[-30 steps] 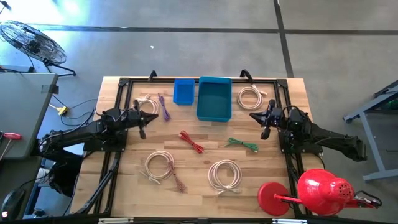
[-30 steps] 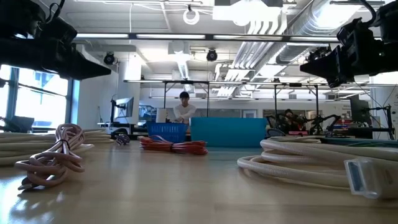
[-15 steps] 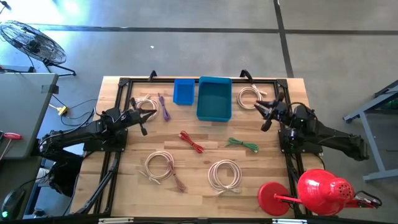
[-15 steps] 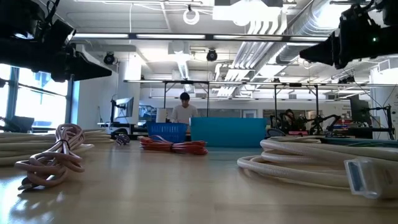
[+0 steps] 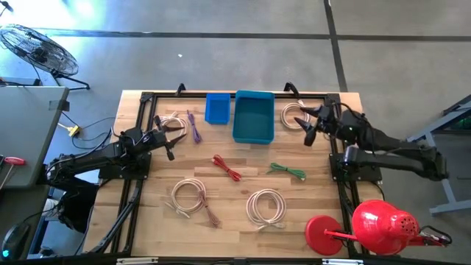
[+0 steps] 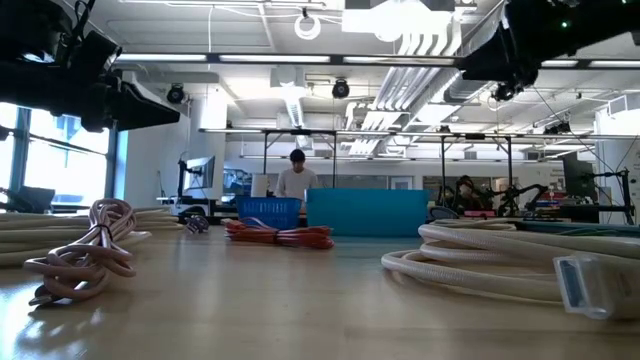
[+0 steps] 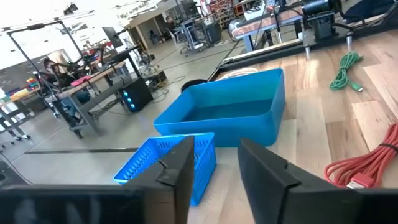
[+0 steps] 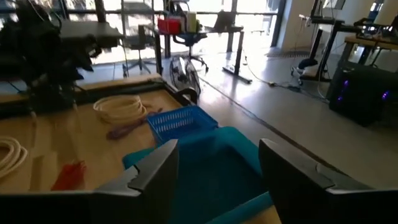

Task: Pick & Place USB Port
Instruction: Put the white HDMI cable into the dark blue bin

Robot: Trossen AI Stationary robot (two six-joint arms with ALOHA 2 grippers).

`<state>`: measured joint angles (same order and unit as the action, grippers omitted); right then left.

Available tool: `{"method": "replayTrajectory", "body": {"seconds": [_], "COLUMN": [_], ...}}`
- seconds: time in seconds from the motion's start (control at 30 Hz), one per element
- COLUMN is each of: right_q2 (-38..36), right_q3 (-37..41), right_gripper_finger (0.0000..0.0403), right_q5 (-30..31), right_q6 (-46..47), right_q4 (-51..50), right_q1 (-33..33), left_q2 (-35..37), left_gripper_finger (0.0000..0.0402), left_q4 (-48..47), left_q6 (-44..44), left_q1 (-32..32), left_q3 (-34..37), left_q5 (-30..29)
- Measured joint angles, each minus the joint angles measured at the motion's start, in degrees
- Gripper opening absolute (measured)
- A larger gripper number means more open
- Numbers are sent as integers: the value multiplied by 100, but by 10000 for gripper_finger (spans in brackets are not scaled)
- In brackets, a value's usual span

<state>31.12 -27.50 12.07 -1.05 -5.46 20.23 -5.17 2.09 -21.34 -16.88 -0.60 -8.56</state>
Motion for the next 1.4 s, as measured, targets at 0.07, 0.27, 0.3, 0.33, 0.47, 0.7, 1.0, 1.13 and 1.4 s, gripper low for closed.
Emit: {"method": "replayTrajectory", "body": {"seconds": [0.07, 0.27, 0.3, 0.33, 0.47, 0.7, 1.0, 1.13, 1.4], "right_q2": [278, 1160, 1308, 1450, 1993, 2797, 3876, 4337, 5044], "right_q3": [-298, -1181, -1295, -1394, -1706, -1833, -1833, -1833, -1833], "right_gripper_finger": [222, 225, 225, 225, 225, 225, 225, 225, 225], "right_q5": [73, 280, 320, 394, 710, 489, -298, -424, -385], "right_q6": [-242, -267, -234, -224, 48, 556, 10, -281, -667], "right_q4": [-326, -1863, -2116, -2378, -3142, -3475, -3499, -3466, -3326], "right_q1": [0, 0, 0, 0, 75, 525, 1061, 1206, 1318], "left_q2": [0, 0, 0, 0, 0, 1, 1, 1, 0], "left_gripper_finger": [142, 163, 163, 163, 163, 163, 163, 163, 163], "left_q4": [-2, -2, -2, -2, -3, -55, -53, -52, -55], "left_q6": [0, -1, 0, 0, 13, 122, 125, 127, 127], "left_q1": [0, 2, 2, 2, 1, 2, 2, 2, 2], "left_q3": [0, 1, 0, 2, 0, 0, 1, 0, 0], "left_q5": [0, -8, -18, -20, -10, 310, 310, 310, 319]}}
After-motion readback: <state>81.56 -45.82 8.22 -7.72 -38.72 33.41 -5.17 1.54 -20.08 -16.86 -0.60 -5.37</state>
